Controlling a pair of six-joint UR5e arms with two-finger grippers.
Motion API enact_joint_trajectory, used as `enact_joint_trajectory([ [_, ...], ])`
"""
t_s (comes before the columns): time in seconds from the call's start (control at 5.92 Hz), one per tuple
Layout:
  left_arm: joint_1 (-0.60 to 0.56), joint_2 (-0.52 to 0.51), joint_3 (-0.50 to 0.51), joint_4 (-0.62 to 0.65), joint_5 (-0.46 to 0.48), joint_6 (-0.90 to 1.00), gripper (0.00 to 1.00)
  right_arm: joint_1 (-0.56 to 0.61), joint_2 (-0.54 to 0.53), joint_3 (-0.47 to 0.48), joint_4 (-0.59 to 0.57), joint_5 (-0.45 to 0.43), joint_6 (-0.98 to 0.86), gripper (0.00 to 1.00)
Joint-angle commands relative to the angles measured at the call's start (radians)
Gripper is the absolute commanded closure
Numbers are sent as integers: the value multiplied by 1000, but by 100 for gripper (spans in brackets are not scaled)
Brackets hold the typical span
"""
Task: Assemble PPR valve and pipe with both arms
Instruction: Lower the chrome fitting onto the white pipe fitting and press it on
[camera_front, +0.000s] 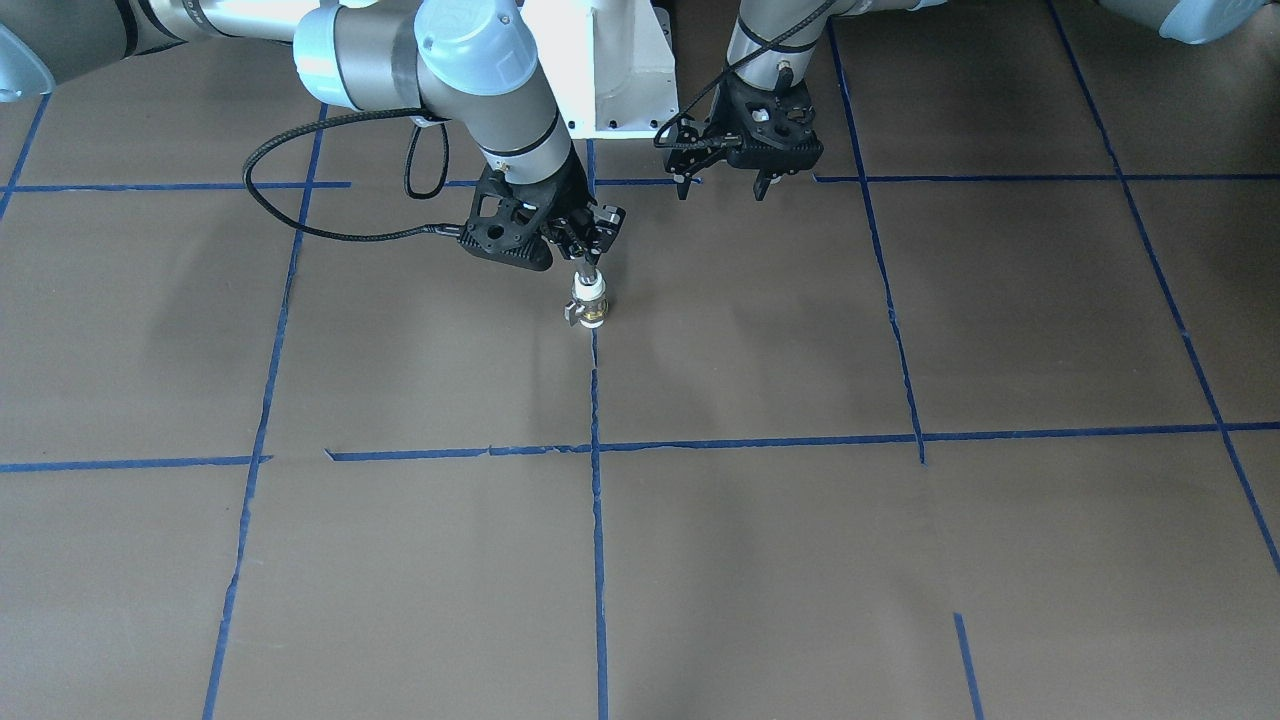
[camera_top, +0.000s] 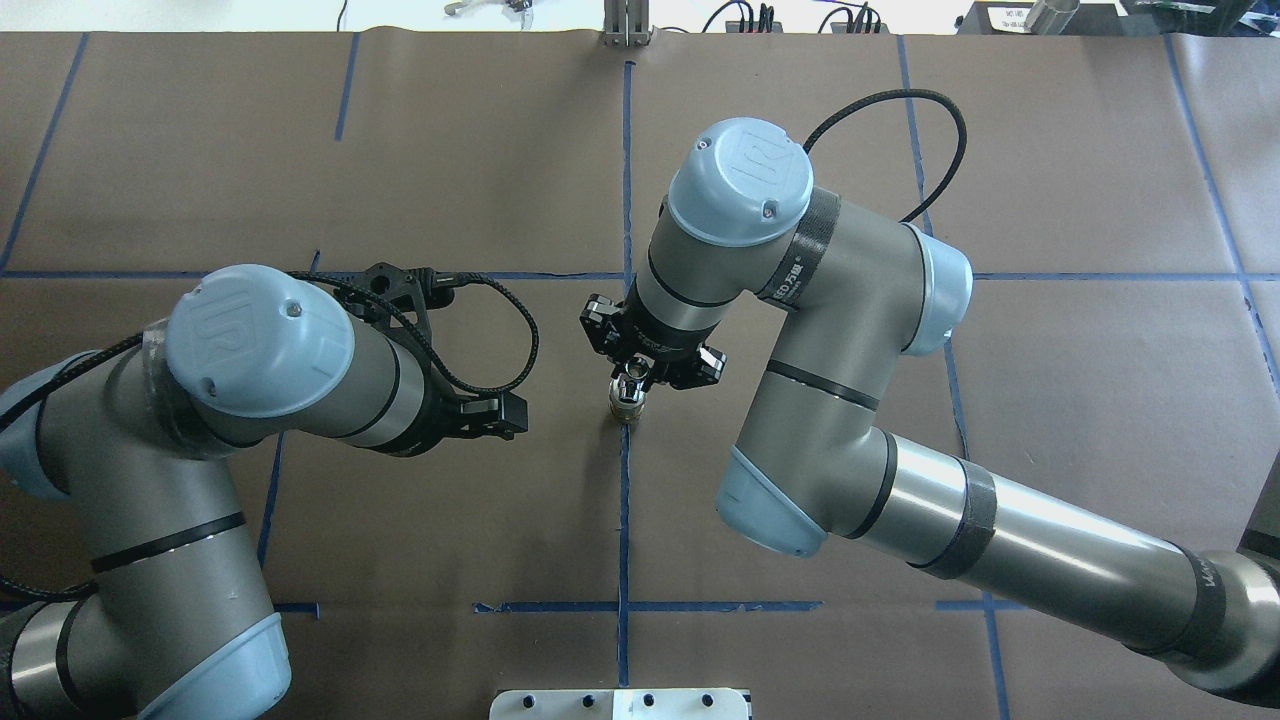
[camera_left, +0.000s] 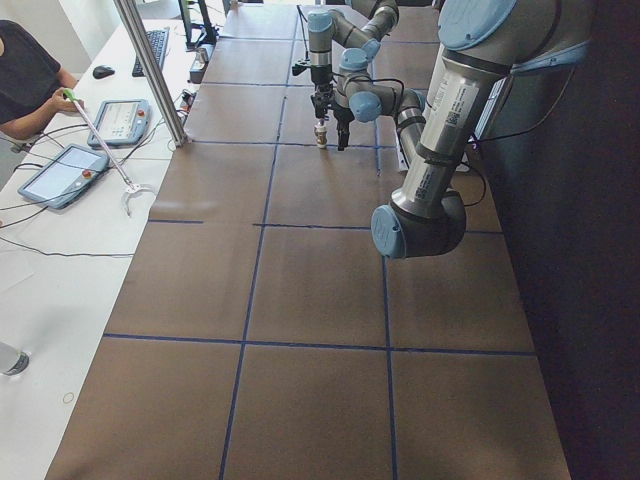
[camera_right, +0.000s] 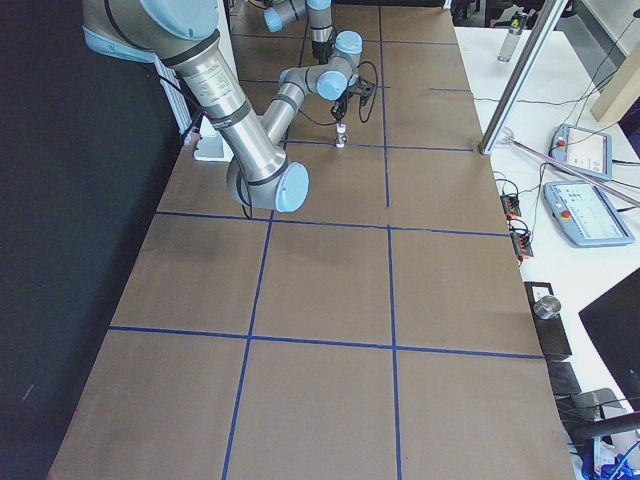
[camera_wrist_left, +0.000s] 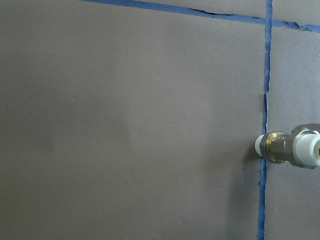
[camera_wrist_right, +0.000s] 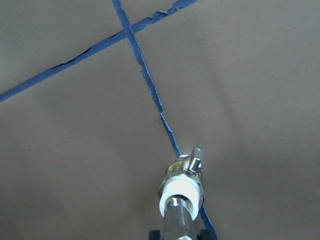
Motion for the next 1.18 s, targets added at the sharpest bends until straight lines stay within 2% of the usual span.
enact_joint_trajectory([
  [0.0,-1,0,-3,0,0,0,1,-3,-1,-1,0,0,0,45],
  [0.34,-1,0,-6,0,0,-2,1,-6,-1,-1,0,0,0,37],
  [0.51,-1,0,-7,0,0,-2,1,-6,2,1,1,0,-2,37],
  [0.68,-3,0,-9,0,0,0,1,-6,1,11,0,2,-2,13],
  [0.84,-6,11,-12,0,-2,1,1,17,-28,63,-9,9,-5,0],
  [1.01,-12,15,-13,0,-2,11,1,44,-121,168,-12,23,-15,0],
])
